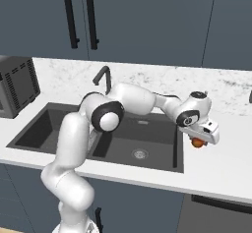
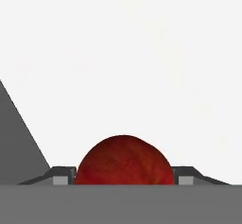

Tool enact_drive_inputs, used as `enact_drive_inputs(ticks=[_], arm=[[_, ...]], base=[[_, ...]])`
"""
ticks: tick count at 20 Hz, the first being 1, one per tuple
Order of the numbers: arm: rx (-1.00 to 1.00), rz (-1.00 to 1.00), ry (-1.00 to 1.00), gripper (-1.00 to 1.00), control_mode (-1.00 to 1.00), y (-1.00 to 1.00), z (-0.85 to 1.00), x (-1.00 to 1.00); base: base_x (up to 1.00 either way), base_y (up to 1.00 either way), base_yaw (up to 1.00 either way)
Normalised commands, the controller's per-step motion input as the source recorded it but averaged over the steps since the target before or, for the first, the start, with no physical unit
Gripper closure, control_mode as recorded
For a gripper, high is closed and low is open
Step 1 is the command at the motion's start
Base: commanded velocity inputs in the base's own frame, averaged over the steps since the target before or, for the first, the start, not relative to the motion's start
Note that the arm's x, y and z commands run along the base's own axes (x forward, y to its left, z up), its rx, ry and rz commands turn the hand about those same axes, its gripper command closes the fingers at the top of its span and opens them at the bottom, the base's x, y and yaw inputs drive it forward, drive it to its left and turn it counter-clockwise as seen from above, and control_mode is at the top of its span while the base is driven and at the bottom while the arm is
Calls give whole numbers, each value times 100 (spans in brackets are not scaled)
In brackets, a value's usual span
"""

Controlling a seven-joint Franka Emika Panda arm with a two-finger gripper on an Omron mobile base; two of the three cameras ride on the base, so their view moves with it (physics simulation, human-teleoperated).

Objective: Put the colander in the sink, put the apple in the colander, and turn on the sink faucet and pour water over the colander.

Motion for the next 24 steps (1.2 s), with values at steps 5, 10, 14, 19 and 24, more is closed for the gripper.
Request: enact_drive_inputs(ticks=[5, 10, 14, 19, 24], arm=[[0, 12, -1, 100, -100, 81, 13, -8], [0, 7, 0, 100, -100, 97, 5, -25], [0, 6, 0, 100, -100, 78, 18, -26], [0, 7, 0, 100, -100, 79, 23, -22], [0, 6, 0, 100, -100, 86, 24, -11]], base=[[0, 0, 0], [0, 0, 0], [0, 0, 0], [0, 0, 0], [0, 0, 0]])
